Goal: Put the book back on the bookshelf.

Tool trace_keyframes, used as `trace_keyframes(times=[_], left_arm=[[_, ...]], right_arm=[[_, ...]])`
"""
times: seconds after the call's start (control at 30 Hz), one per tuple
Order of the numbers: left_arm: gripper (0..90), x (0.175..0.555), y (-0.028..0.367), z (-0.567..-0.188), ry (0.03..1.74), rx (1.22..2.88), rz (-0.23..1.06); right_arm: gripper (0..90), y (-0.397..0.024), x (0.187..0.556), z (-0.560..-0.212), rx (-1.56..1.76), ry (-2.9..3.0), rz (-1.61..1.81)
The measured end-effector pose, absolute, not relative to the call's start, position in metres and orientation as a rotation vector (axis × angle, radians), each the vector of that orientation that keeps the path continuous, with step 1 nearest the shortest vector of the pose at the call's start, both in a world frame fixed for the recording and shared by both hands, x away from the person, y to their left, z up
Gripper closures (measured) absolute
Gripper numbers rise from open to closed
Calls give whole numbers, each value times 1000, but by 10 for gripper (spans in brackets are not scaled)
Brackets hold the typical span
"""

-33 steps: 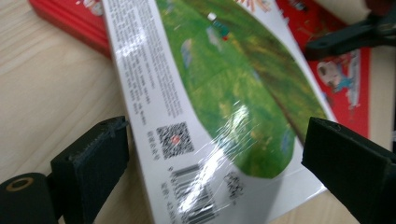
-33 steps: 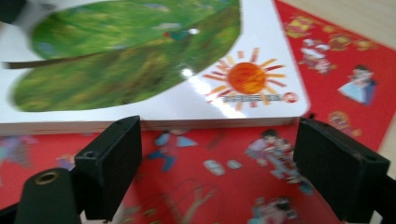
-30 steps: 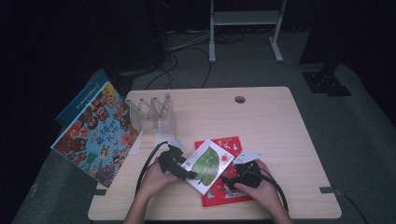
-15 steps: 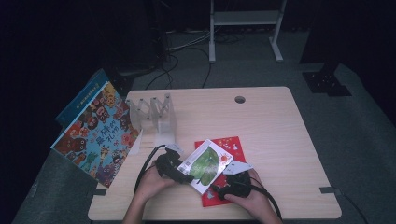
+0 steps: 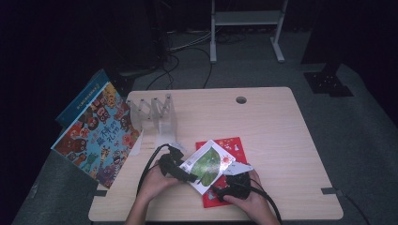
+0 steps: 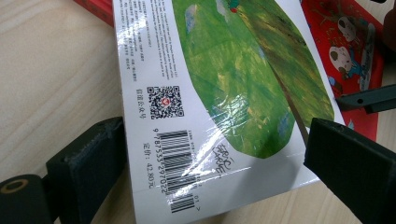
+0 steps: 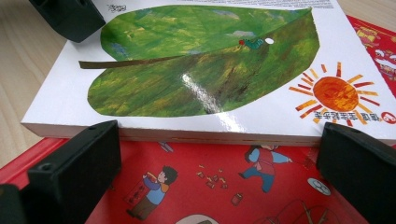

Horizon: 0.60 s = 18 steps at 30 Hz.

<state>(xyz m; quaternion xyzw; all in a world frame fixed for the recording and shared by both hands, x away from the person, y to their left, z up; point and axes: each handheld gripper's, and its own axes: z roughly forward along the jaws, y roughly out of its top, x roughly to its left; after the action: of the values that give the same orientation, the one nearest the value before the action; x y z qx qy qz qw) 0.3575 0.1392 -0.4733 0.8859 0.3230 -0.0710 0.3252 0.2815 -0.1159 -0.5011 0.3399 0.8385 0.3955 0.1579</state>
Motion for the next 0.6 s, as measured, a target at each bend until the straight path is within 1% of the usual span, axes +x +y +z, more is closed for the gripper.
trace_keyframes(times=[0.2, 0.33, 0.5, 0.6], left_arm=[[53, 357, 141, -464, 851, 2265, -174], [65, 356, 144, -452, 821, 2208, -161], [153, 354, 149, -433, 751, 2146, -139], [173, 349, 145, -420, 708, 2160, -112]], right_arm=[[0, -116, 282, -501, 984, 2388, 1128], [0, -116, 282, -501, 996, 2379, 1123], [0, -115, 282, -501, 1020, 2365, 1118], [0, -114, 283, -501, 1032, 2352, 1116]])
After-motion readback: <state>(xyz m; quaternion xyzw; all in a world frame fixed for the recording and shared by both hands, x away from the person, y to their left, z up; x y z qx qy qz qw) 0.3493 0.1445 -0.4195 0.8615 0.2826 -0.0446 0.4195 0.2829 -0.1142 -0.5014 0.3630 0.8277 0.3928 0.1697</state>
